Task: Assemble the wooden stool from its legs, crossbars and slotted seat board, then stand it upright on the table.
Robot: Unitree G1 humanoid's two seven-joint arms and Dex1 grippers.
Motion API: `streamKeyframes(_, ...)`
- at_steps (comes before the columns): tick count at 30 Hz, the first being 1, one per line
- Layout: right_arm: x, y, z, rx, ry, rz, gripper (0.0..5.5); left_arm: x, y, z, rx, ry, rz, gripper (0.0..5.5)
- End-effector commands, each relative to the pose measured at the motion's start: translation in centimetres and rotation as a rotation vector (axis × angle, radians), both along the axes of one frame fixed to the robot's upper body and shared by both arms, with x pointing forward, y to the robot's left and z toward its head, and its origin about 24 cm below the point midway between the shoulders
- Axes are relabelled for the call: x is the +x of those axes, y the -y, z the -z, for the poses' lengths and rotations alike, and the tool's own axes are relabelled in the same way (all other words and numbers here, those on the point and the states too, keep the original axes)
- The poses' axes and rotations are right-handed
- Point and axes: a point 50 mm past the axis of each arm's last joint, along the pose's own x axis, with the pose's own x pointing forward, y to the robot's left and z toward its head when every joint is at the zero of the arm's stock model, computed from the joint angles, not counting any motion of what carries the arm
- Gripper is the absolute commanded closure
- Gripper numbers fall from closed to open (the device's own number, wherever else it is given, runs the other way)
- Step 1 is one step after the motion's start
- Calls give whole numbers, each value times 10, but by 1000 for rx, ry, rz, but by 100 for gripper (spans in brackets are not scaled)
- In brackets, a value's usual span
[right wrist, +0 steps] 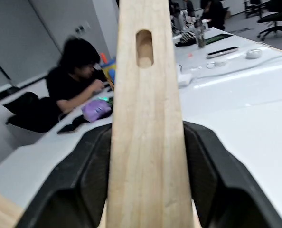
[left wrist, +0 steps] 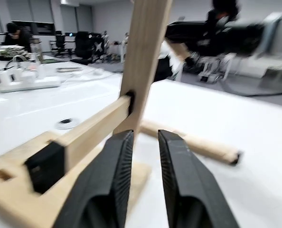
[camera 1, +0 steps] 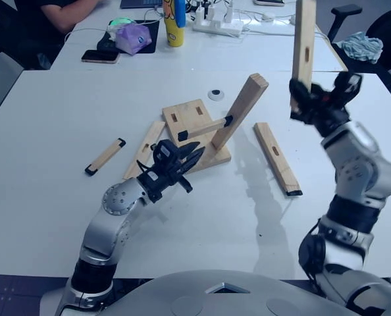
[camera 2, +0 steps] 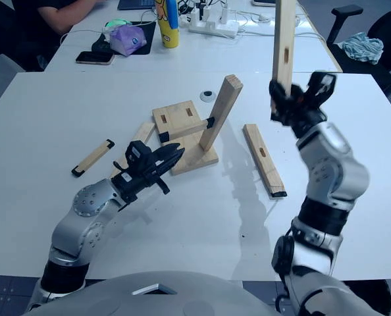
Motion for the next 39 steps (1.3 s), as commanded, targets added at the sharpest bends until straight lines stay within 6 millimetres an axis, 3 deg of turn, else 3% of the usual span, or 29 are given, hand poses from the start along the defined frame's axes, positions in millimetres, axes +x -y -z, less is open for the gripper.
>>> streamKeyframes(1, -7, -3, -31, 165, 99, -311, 343, -12, 1, -20, -219, -99, 111, 400)
streamKeyframes(5, -35, -16, -46, 154, 92, -712, 343, -15, -6, -39, -377, -154, 202, 342)
streamKeyframes(11, -61, -15, -59, 199, 78, -1003, 343, -14, -19, -52, -461, -219, 281, 249)
streamKeyframes(17, -80, -16, -29, 180, -110, -1156, 343, -11, -27, -64, -497, -268, 367, 166)
streamKeyframes(23, -94, -28, 12, 248, -208, -1262, 343, -7, -26, -60, -483, -333, 427, 160)
streamKeyframes(29, -104, -35, 41, 309, -266, -1315, 343, -2, -26, -41, -455, -409, 434, 160)
streamKeyframes(39, -106, -42, 54, 308, -287, -1403, 343, -6, -22, -29, -458, -459, 464, 160)
